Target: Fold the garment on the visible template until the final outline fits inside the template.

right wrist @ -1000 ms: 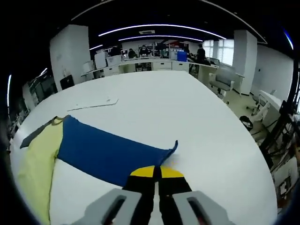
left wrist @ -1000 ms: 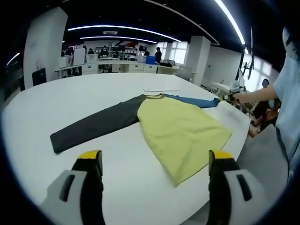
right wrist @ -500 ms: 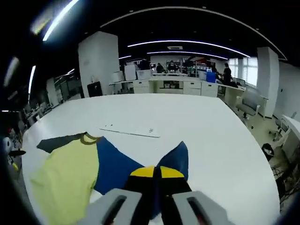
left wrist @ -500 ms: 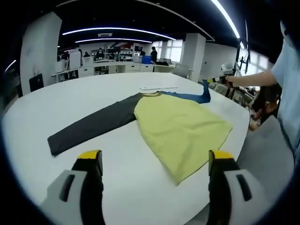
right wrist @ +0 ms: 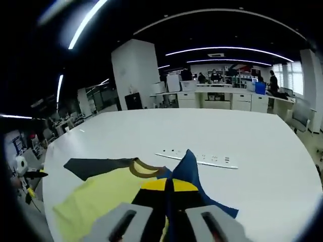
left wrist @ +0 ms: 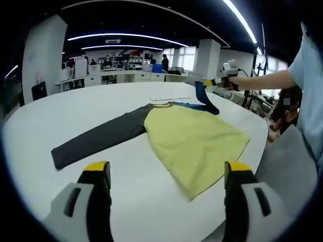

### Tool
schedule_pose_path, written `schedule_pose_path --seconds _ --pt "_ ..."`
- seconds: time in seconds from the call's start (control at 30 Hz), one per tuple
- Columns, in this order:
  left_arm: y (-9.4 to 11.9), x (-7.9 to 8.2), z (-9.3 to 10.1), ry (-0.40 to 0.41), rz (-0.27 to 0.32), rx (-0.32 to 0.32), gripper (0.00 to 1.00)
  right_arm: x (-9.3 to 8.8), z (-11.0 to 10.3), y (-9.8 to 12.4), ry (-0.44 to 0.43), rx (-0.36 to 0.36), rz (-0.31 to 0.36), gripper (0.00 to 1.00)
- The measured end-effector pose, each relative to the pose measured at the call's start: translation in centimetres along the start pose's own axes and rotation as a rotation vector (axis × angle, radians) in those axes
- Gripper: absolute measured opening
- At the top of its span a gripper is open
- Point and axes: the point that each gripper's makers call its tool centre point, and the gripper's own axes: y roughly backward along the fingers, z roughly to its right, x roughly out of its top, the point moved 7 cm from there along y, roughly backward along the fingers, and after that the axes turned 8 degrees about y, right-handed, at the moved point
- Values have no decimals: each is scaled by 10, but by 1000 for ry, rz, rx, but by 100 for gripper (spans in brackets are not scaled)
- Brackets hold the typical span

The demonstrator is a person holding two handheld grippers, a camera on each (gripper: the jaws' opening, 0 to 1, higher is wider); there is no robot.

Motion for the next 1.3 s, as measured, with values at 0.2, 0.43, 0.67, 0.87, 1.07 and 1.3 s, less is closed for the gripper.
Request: schedule_pose_path --seconds 0.2,0.43,0.67,0.87,1.07,1.3 --pt "-1 -1 -1 7 -1 -4 91 10 -42 -28 -10 88 17 0" --pt "3 -2 -2 15 -5 4 90 26 -91 -56 -11 200 50 0" --pt "3 -4 -2 29 -10 5 90 34 -135 -76 -5 272 76 0" --pt "5 -7 -3 34 -14 9 90 26 -170 -99 0 318 53 0" --pt "8 -10 -5 52 -11 21 89 -1 -184 -122 36 344 -36 0" --pt "9 -15 -5 72 -10 27 89 -27 -186 -136 52 346 -104 0"
